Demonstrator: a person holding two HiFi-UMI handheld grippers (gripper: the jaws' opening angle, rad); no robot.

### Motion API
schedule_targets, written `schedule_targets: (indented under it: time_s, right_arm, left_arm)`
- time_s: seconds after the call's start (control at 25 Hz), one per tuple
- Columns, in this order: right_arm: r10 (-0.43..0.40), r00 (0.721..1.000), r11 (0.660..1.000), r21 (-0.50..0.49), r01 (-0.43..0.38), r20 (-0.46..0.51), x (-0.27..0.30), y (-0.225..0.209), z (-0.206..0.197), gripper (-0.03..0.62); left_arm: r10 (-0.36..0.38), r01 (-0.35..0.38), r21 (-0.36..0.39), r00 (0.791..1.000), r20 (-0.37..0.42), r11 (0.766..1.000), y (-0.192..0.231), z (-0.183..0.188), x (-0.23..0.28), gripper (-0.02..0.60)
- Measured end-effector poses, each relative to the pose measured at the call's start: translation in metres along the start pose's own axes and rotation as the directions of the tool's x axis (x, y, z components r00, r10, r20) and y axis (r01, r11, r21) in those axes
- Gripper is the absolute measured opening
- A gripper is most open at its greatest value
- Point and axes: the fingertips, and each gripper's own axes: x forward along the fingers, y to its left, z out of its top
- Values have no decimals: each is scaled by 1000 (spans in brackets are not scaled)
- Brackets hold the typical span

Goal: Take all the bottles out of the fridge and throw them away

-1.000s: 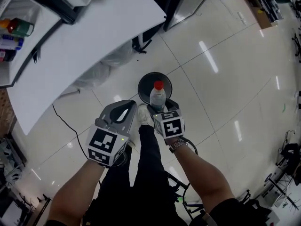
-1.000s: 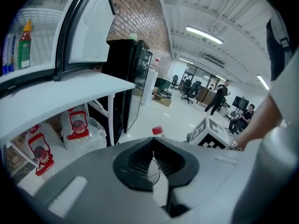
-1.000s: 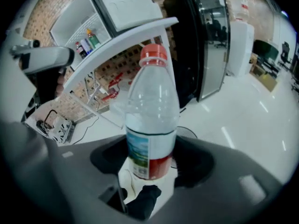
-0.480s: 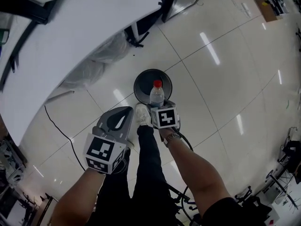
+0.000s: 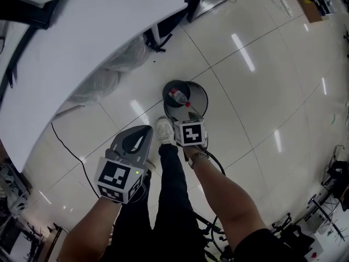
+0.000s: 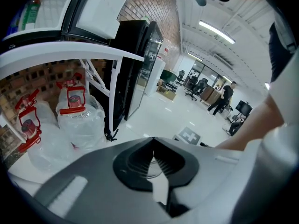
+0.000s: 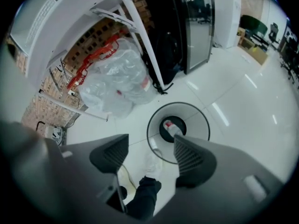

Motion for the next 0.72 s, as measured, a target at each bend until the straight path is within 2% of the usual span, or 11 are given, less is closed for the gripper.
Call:
schedule_targets:
  time_s: [0.52, 0.72]
  right_arm:
    - [72, 995, 992, -111, -64, 68, -58, 47, 18, 299]
    - [75, 994, 985, -163, -60, 83, -90, 58, 25, 299]
  left_arm:
    - [25, -25, 7, 998, 52, 1000, -4, 32, -37, 3]
    - [34, -35, 11, 996, 81, 999, -14, 40, -60, 5]
